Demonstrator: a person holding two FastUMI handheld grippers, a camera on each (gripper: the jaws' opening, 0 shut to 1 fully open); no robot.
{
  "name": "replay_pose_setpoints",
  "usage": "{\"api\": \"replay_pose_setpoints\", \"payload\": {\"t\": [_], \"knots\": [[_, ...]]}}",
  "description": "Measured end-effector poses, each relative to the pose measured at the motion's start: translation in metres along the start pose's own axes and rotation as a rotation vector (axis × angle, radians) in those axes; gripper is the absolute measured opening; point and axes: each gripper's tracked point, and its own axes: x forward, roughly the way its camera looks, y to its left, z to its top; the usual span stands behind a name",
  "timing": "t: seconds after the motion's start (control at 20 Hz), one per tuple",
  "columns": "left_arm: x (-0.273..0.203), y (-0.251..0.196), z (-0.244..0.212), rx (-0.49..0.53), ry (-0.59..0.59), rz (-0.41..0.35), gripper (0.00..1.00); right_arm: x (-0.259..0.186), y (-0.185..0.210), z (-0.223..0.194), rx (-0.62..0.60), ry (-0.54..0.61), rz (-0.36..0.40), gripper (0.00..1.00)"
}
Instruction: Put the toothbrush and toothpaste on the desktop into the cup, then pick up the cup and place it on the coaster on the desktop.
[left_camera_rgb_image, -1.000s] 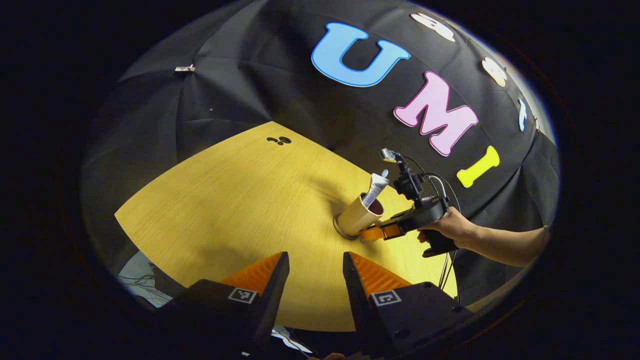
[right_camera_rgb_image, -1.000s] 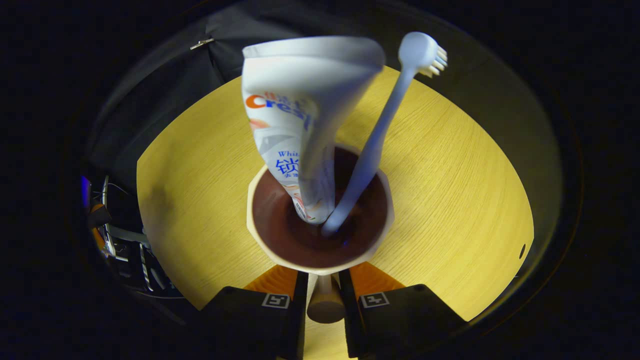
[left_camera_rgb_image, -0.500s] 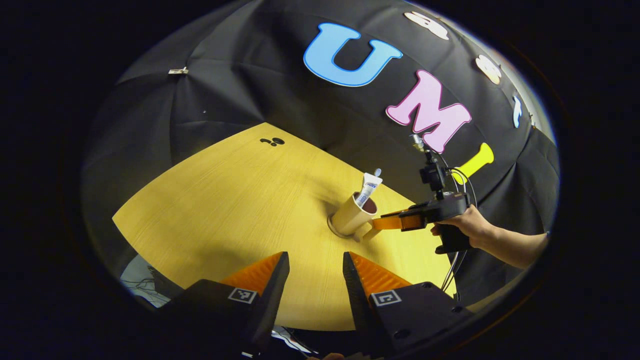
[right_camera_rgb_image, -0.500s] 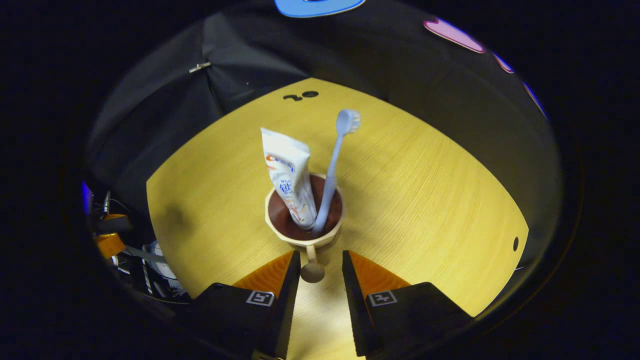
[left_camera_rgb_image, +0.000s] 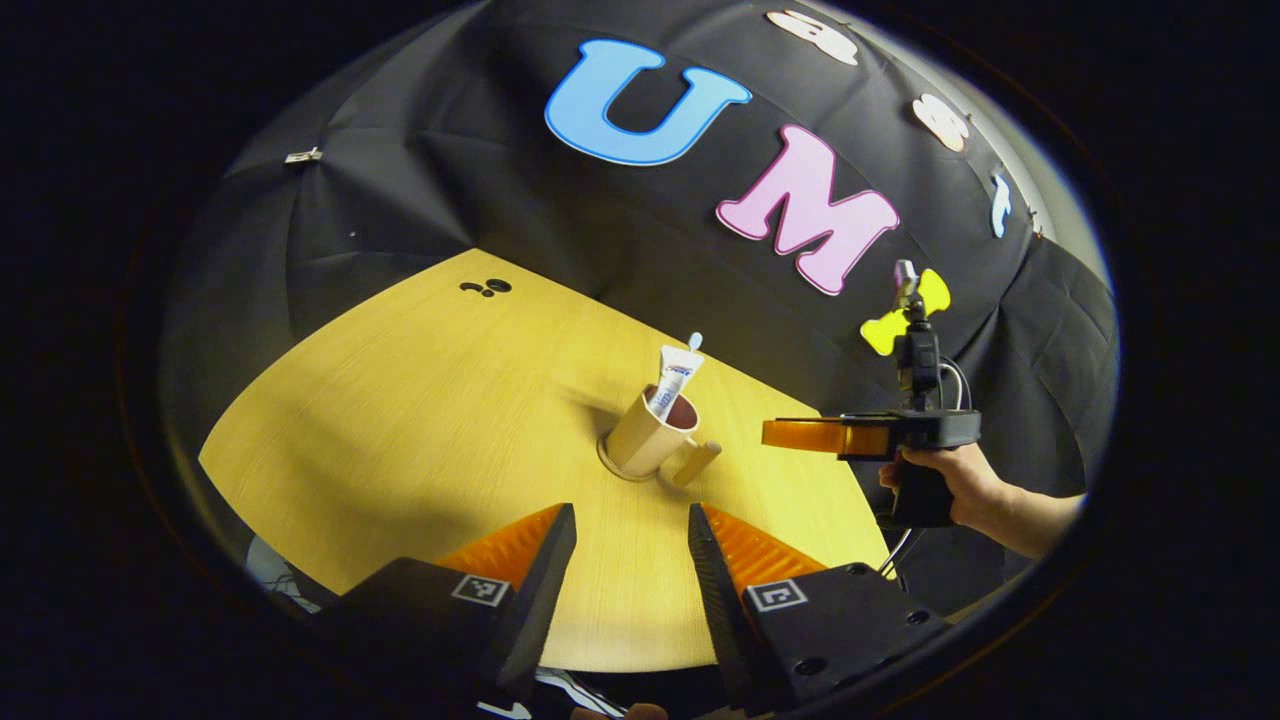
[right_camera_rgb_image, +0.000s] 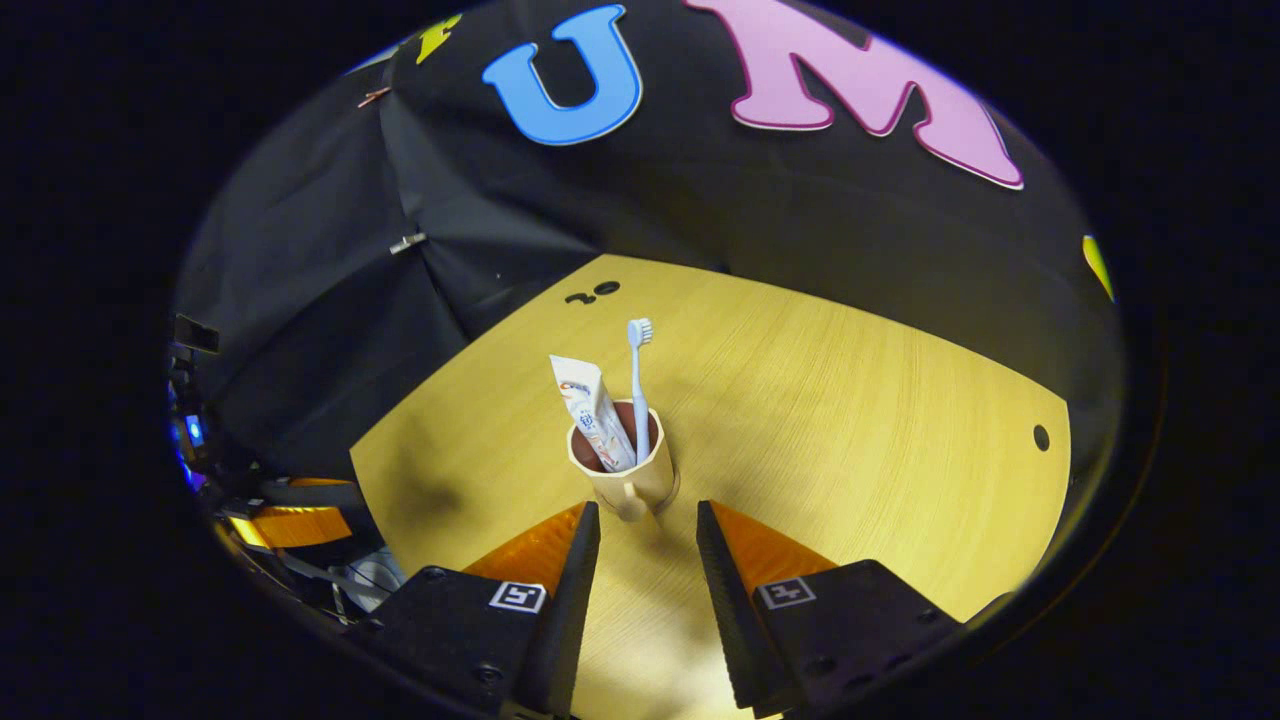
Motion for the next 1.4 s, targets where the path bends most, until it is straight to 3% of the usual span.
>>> {"api": "replay_pose_setpoints", "payload": {"t": [0.05,0.1,0.15,0.45,0.75,0.9,1.2,1.4], "knots": [[0.002,-0.004,0.000,0.014,0.006,-0.004,0.73,-0.009,0.001,0.000,0.025,-0.025,0.004,0.63],[0.006,-0.007,0.000,0.026,0.009,-0.011,0.82,-0.016,-0.001,-0.001,0.049,-0.048,0.001,0.63],[0.009,-0.010,0.001,0.038,0.011,-0.016,0.75,-0.028,-0.005,-0.003,0.071,-0.069,-0.009,0.64],[0.024,-0.027,0.004,0.095,0.025,-0.044,0.86,-0.079,-0.022,-0.014,0.113,-0.167,-0.092,0.73],[0.035,-0.039,-0.001,0.142,0.047,-0.056,0.91,-0.109,-0.016,-0.031,0.156,-0.201,-0.101,0.86],[0.036,-0.044,-0.009,0.155,0.066,-0.067,0.97,-0.119,-0.010,-0.038,0.181,-0.211,-0.093,0.86],[0.037,-0.045,-0.024,0.156,0.105,-0.057,0.97,-0.130,-0.002,-0.053,0.279,-0.238,-0.095,0.86],[0.038,-0.048,-0.031,0.160,0.124,-0.061,0.97,-0.133,-0.007,-0.068,0.319,-0.227,-0.108,0.91]]}}
